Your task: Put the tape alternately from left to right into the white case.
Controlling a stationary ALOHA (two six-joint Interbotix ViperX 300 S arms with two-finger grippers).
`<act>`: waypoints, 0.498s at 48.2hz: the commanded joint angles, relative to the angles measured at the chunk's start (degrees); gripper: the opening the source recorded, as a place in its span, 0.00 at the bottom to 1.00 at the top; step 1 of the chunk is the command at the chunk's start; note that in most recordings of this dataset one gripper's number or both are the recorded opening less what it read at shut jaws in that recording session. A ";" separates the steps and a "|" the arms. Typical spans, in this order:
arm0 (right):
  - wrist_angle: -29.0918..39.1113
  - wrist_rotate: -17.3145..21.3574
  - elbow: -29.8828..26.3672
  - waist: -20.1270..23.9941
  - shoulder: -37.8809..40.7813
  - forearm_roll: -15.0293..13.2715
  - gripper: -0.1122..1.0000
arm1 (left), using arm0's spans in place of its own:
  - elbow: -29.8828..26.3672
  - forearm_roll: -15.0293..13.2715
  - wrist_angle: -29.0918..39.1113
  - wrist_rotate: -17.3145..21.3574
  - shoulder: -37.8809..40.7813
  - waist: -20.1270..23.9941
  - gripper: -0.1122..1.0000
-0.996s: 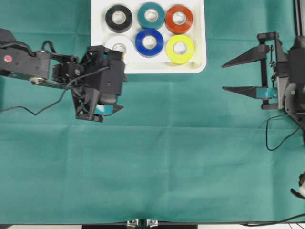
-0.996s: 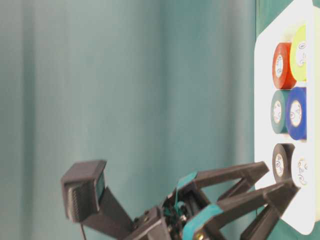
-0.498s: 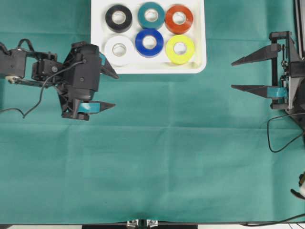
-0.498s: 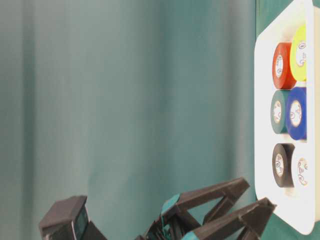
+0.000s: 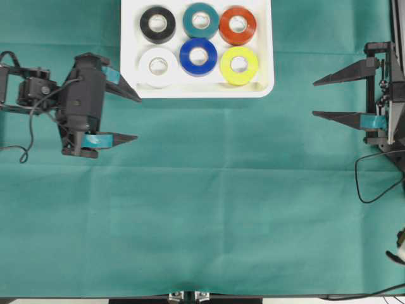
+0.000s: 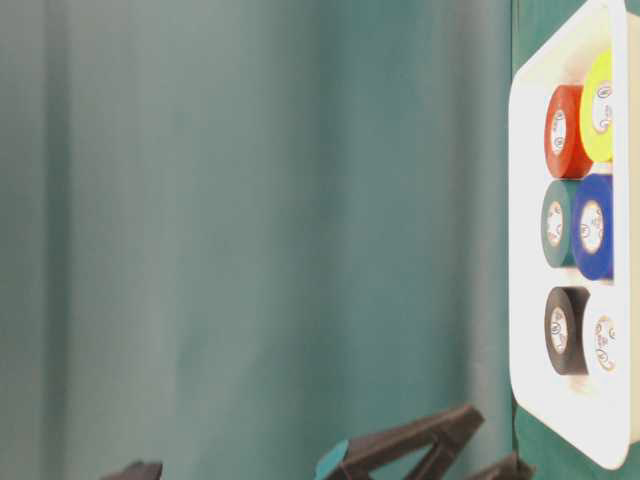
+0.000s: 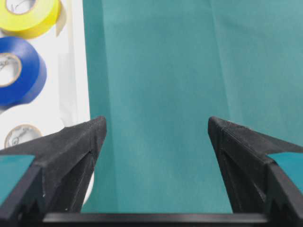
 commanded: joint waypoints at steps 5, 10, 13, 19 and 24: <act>-0.18 0.18 -0.18 0.18 -0.35 0.09 0.72 | 3.08 -0.09 -3.60 -0.09 -4.48 0.26 0.82; 0.00 0.18 -0.09 0.09 -0.70 0.18 0.72 | 5.54 -0.09 -6.15 -0.09 -7.03 0.35 0.82; 0.18 0.18 -0.09 0.09 -0.88 0.09 0.72 | 7.29 -0.09 -7.65 -0.09 -8.70 0.70 0.82; 0.79 0.18 0.00 0.09 -1.23 0.09 0.72 | 9.76 -0.09 -8.35 -0.09 -11.34 1.76 0.82; 0.79 0.18 0.00 0.09 -1.41 0.18 0.72 | 11.60 -0.09 -8.61 -0.09 -13.71 2.29 0.82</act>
